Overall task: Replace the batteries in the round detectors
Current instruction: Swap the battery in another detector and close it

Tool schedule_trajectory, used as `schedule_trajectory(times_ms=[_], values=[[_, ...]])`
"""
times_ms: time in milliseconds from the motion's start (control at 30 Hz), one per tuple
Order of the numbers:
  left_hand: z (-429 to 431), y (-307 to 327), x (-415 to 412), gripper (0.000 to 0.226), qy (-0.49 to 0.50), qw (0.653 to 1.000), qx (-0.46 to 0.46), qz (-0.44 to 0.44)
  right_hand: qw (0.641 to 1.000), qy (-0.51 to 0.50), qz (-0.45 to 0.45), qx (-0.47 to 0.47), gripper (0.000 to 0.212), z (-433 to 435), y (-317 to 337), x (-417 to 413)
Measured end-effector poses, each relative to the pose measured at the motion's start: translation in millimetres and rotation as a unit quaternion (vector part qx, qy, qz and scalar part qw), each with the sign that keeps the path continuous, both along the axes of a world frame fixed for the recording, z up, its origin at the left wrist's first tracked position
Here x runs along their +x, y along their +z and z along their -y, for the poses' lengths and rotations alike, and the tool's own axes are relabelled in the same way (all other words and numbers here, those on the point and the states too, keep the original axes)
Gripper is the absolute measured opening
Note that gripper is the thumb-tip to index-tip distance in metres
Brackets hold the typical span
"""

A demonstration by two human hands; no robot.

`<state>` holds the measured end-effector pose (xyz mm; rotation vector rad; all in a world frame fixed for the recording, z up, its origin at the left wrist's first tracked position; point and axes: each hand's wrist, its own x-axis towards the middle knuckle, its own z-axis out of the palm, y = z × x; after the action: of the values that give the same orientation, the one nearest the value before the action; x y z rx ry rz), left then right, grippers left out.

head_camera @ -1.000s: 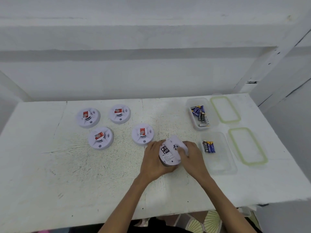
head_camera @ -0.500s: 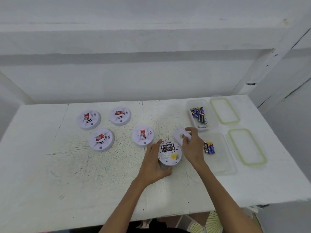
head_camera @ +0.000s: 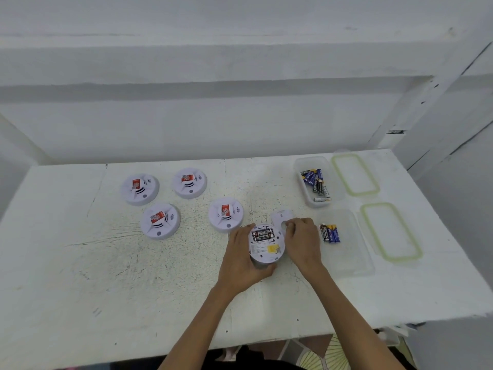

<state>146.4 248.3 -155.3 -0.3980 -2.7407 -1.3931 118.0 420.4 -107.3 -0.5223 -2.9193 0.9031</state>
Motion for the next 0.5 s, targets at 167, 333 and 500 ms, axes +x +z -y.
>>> schedule_trajectory(times_ms=[167,333,500], values=[[0.8,-0.5,2.0,0.087,0.014,1.000,-0.006,-0.023,0.997,0.016,0.022,0.075,0.036,11.4,-0.5,5.0],[1.9,-3.8,1.5,0.080,0.017,0.999,-0.009,-0.027,0.993,0.025,0.072,0.091,0.043,20.2,6.2,11.1],[3.5,0.6,2.6,0.087,0.024,1.000,0.011,-0.011,0.997,0.057,-0.034,0.029,0.029,17.9,13.7,14.8]])
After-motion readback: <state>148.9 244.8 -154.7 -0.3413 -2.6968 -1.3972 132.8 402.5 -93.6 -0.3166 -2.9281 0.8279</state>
